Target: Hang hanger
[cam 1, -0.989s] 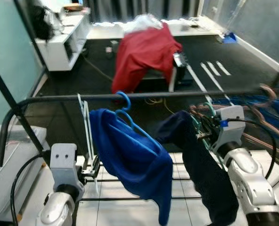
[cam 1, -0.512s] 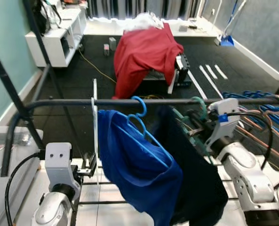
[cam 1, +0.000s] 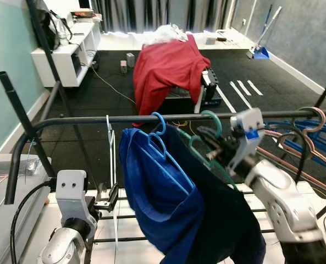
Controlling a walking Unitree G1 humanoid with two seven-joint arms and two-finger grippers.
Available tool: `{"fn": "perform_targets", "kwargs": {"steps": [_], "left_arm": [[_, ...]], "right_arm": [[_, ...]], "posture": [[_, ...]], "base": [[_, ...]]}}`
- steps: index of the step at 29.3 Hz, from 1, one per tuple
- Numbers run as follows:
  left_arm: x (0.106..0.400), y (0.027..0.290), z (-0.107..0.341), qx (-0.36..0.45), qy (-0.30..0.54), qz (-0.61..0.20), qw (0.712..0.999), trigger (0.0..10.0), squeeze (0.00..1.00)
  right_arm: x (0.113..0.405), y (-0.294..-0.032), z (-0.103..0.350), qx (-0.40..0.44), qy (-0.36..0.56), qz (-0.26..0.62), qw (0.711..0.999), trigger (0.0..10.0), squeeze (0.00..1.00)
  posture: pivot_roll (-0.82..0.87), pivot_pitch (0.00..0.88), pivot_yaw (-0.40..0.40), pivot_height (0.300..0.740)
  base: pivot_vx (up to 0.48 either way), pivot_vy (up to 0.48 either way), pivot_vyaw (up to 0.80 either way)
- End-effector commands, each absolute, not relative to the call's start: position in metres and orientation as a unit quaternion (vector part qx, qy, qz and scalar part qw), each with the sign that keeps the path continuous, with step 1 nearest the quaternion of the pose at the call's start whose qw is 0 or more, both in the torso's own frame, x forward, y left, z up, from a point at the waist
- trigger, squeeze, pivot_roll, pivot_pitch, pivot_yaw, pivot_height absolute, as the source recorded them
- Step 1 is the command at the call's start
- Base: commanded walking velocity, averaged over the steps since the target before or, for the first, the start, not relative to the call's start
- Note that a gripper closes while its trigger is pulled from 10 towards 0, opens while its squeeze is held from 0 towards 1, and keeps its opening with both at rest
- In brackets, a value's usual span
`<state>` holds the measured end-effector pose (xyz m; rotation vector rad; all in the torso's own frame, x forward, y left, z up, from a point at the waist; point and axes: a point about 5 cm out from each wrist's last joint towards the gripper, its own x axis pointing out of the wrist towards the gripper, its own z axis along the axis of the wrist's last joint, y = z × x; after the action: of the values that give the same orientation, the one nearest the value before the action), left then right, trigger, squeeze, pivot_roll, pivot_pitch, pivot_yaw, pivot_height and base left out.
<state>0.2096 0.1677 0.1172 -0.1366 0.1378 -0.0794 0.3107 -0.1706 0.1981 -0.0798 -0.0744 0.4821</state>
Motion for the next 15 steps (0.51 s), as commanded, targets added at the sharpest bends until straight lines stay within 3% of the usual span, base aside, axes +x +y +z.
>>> {"fn": "perform_targets", "kwargs": {"steps": [1,15], "left_arm": [[0.209,0.169,0.114,-0.068,0.080,-0.044,0.994,10.0,0.00],[0.206,0.171,0.116,-0.066,0.082,-0.048,0.993,10.0,0.00]], "right_arm": [[0.320,-0.170,0.202,-0.043,-0.048,0.228,0.972,10.0,0.00],[0.349,-0.152,0.202,-0.058,-0.037,0.232,0.970,10.0,0.00]], "posture": [[-0.05,0.012,-0.014,0.740],[-0.02,0.026,-0.005,0.740]], "base": [[0.000,0.000,0.00],[0.000,0.000,0.00]]}}
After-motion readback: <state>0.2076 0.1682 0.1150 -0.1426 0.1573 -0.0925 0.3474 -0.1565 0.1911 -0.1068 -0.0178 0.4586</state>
